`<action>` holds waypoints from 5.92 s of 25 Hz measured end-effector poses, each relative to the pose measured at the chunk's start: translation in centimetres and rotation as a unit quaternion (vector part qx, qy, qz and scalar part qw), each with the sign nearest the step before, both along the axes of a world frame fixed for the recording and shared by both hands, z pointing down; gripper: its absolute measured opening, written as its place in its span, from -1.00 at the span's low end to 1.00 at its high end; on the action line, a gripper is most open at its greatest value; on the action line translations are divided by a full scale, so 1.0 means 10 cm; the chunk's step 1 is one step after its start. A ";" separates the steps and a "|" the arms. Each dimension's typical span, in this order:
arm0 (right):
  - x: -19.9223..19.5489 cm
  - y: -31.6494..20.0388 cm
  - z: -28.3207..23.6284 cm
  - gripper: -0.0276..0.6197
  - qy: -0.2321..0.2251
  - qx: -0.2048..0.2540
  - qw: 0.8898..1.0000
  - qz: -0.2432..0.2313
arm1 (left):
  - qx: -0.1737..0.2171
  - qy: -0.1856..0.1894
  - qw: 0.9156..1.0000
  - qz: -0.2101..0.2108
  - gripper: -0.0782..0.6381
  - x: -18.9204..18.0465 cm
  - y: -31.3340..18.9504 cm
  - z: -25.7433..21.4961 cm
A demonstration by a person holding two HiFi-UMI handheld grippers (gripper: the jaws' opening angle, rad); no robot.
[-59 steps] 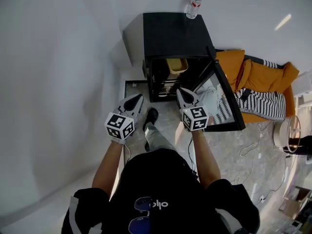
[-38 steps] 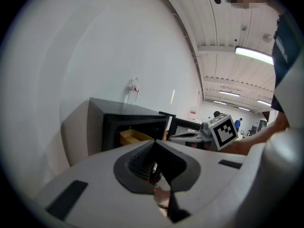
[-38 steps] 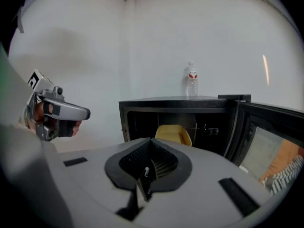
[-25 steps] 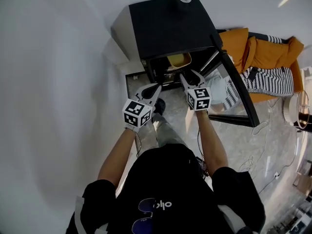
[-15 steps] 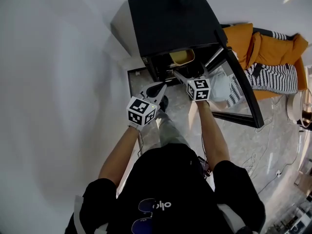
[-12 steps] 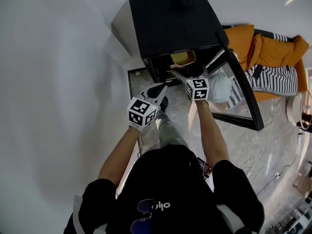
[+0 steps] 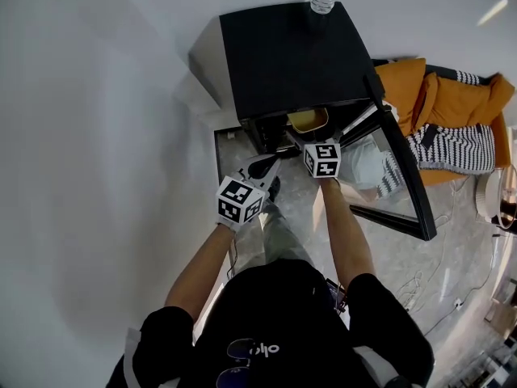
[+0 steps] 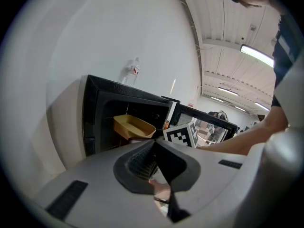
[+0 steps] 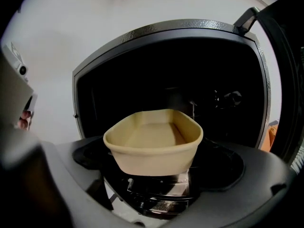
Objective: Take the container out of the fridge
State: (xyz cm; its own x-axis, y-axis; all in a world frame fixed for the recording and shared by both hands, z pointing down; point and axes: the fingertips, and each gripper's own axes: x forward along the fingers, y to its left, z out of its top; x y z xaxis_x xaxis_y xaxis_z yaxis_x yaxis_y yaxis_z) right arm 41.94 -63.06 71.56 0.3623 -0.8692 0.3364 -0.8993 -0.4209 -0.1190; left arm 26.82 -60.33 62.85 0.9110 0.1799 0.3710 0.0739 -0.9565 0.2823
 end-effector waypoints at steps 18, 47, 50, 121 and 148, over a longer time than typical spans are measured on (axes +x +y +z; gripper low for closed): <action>0.03 0.01 -0.03 0.72 0.009 -0.013 1.000 -0.006 | 0.002 -0.007 1.000 -0.003 -0.78 0.15 -0.06 0.07; -0.83 1.50 -0.70 0.70 0.003 -0.011 0.999 -0.030 | 0.042 0.029 0.999 -0.010 -0.78 -0.34 0.91 -0.51; -1.02 1.67 -0.87 0.70 0.007 -0.006 0.999 -0.040 | 0.046 0.034 0.998 -0.015 -0.78 -0.49 1.05 -0.61; -3.31 5.05 -1.41 0.70 0.017 -0.001 0.853 -0.522 | 0.081 0.039 0.876 -0.474 -0.78 -3.16 4.77 -0.91; -4.09 4.78 -1.29 0.70 0.029 -0.012 0.826 -0.563 | 0.068 0.021 0.853 -0.517 -0.78 -3.96 4.67 -0.75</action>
